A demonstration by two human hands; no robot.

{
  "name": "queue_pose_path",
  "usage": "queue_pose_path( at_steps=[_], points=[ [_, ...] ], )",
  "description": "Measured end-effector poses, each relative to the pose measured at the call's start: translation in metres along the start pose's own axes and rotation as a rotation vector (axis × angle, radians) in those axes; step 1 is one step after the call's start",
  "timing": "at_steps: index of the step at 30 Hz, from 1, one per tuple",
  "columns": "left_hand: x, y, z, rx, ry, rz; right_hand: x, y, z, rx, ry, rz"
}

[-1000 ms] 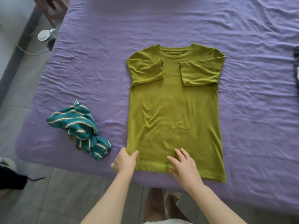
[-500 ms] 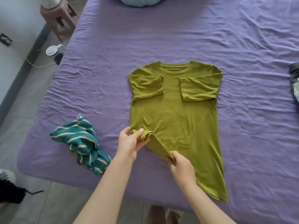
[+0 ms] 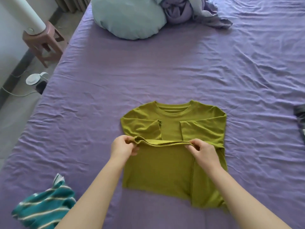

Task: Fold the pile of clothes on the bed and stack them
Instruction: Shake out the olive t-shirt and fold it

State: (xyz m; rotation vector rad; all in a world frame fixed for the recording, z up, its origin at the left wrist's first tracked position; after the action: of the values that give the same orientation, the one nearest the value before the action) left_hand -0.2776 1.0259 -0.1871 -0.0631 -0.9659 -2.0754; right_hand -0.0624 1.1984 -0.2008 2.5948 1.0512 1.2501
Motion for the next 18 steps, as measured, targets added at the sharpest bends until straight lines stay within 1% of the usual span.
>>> queue_pose_path(
  at_steps=[3,6,8,10,14,15,16,18],
  points=[
    [0.000,-0.037,0.014,-0.114,-0.102,0.111,-0.002,-0.045,-0.023,0.026,-0.029,0.066],
    [0.003,-0.073,0.032,-0.168,-0.107,0.145,0.000,-0.087,-0.042,0.046,-0.075,0.129],
    [0.004,-0.096,0.043,-0.174,-0.059,0.155,0.001,-0.110,-0.051,0.060,-0.070,0.150],
    [0.003,-0.116,0.053,-0.172,-0.061,0.176,0.001,-0.128,-0.056,0.071,-0.065,0.145],
    [-0.004,-0.142,0.058,-0.117,-0.153,0.226,-0.008,-0.143,-0.048,0.052,-0.032,0.049],
    [-0.007,-0.146,0.057,-0.093,-0.193,0.225,-0.010,-0.141,-0.044,0.047,-0.028,0.029],
    [-0.010,-0.146,0.054,-0.056,-0.284,0.229,-0.012,-0.136,-0.039,0.044,-0.025,0.014],
    [-0.018,-0.137,0.049,-0.022,-0.561,0.311,-0.014,-0.123,-0.027,0.061,-0.009,0.013]
  ],
)
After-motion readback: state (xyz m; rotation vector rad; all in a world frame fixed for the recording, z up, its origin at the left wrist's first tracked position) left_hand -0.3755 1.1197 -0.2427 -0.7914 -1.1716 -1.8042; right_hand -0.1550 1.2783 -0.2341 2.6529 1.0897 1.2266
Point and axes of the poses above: each hand's wrist, its own y-axis away from the middle knuckle, its own x-axis out of the back of the hand, z = x × y, the point moved 2 cm from there along -y, towards the middle knuckle, and after that the axes turned 2 degrees about -z, right-handed, at the moved point
